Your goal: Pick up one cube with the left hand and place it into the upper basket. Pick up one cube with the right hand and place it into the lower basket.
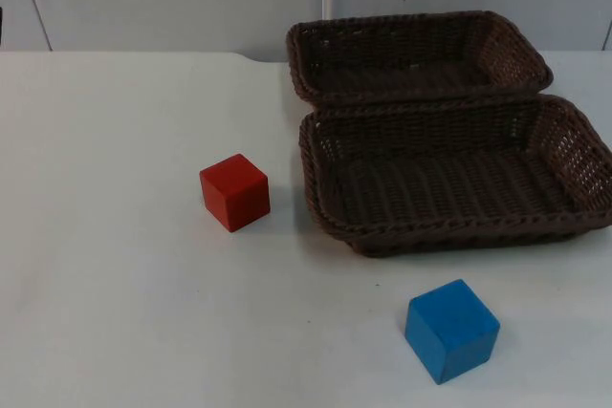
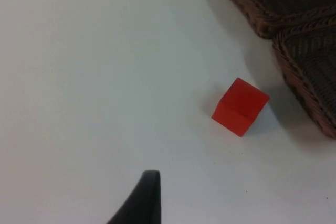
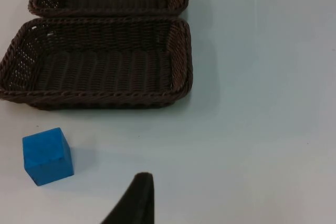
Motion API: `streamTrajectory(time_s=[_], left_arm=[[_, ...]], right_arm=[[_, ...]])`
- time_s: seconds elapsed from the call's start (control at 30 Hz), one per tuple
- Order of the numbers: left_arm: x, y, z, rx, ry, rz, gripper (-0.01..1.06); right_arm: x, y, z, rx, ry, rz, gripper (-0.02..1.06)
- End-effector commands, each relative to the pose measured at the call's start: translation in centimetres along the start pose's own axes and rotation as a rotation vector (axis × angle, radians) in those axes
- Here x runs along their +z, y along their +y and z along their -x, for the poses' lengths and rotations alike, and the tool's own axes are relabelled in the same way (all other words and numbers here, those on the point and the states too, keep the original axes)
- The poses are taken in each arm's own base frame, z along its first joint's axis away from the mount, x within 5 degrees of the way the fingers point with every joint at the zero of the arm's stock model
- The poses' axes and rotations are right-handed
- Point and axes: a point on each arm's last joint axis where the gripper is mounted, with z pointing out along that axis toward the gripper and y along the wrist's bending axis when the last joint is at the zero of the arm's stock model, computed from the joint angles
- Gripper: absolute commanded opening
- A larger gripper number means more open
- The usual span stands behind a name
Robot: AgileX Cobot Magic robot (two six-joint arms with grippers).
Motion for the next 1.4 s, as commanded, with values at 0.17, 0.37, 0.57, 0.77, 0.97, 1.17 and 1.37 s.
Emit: streamTrajectory(time_s=[0.17,0.37,0.57,0.77,0.97,1.17,1.37], left_arm=[[0.8,0.2,1.7,0.002,-0.03,-0.019,1.05],[1.8,0.1,3.1,0.043,-0.017,-0.037,1.05],[4.3,-0.5,4.2,0.117,0.036,-0.087,1.05],[7.3,-2.3,4.6,0.224,0.094,-0.154,1.05],[11.2,-3.3,4.8,0.307,0.175,-0.176,1.05],[15.7,-2.5,4.8,0.347,0.271,-0.163,1.05],[19.4,-2.0,4.6,0.358,0.334,-0.165,1.05]], right_arm=[[0.1,0.0,-0.2,0.003,0.002,-0.005,1.05],[0.1,0.0,-0.2,0.003,0.002,-0.005,1.05],[0.1,0.0,-0.2,0.003,0.002,-0.005,1.05],[0.1,0.0,-0.2,0.003,0.002,-0.005,1.05],[0.1,0.0,-0.2,0.003,0.002,-0.005,1.05],[0.1,0.0,-0.2,0.003,0.002,-0.005,1.05],[0.1,0.0,-0.2,0.003,0.002,-0.005,1.05]])
